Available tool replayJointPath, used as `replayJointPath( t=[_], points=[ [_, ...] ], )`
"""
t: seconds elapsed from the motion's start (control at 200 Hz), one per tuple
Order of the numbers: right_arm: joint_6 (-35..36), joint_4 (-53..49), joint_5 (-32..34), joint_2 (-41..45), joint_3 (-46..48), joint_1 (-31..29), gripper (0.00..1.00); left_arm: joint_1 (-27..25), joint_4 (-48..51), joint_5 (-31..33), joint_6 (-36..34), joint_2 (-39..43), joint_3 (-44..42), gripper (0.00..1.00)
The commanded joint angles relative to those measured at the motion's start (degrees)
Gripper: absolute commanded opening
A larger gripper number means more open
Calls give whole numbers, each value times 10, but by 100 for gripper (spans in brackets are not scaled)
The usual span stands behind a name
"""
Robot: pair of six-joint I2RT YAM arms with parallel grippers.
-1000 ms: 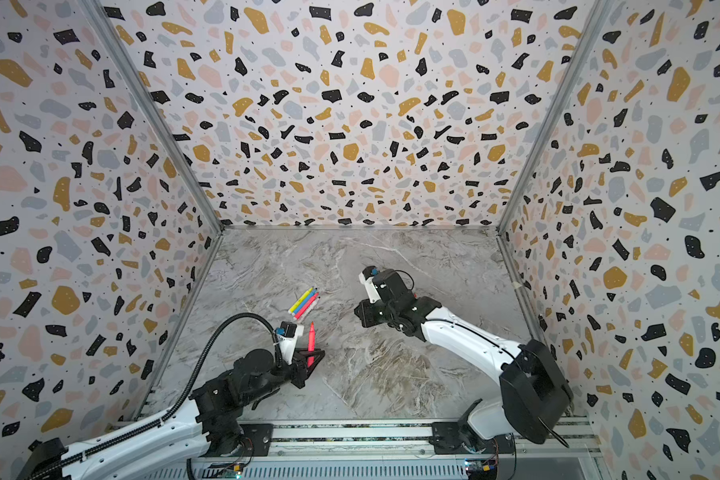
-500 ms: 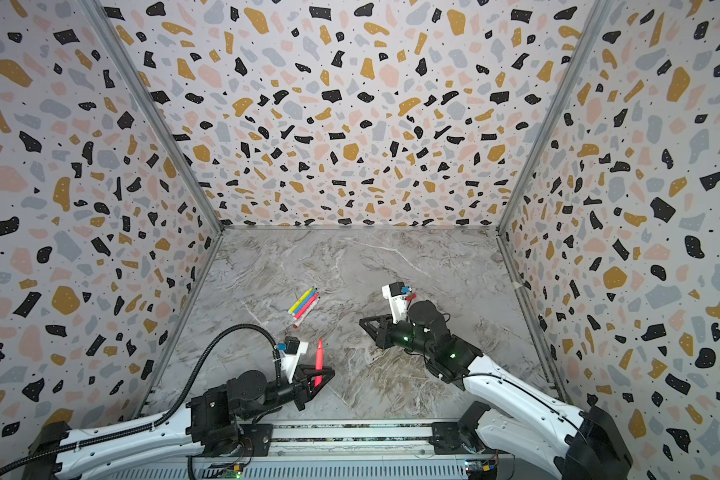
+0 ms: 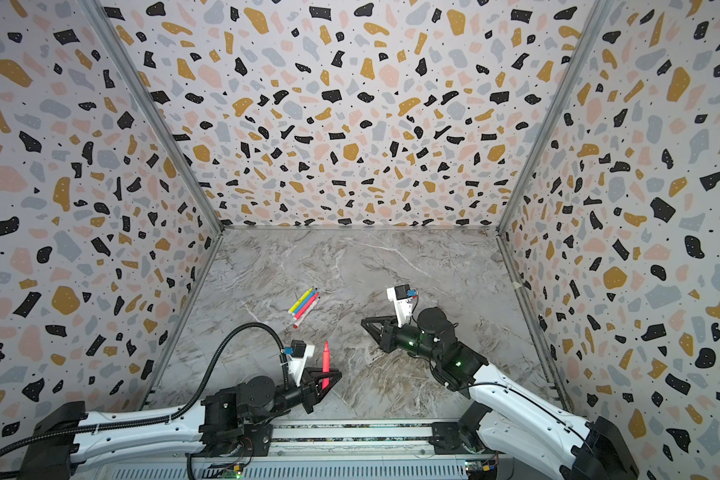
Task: Insert the pens into the pen caps
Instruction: 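Lift the pale cap with the right gripper and swing it toward the left gripper, then bring the held cap down over the pink marker tip in the left gripper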
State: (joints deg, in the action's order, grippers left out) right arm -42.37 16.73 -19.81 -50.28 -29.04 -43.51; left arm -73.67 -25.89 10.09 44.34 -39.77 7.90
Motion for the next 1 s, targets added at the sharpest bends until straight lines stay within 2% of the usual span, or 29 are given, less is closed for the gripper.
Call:
replayJointPath(
  t=[0.0,0.175,0.446,0.651,0.996],
  points=[
    [-4,53,-22,15,15,18,2,-2,-55,11,-15,-16,17,0],
    [-41,143,-35,8,43,25,2,-2,-52,-11,-45,-52,39,0],
    [-121,319,-32,-30,93,10,1,-3,-81,-17,-47,-49,24,0],
    [-124,359,-7,-67,90,-23,1,-3,-98,-51,-41,-72,23,0],
    [-122,419,4,-104,91,-42,1,-3,-139,-58,-50,-109,16,0]
  ],
)
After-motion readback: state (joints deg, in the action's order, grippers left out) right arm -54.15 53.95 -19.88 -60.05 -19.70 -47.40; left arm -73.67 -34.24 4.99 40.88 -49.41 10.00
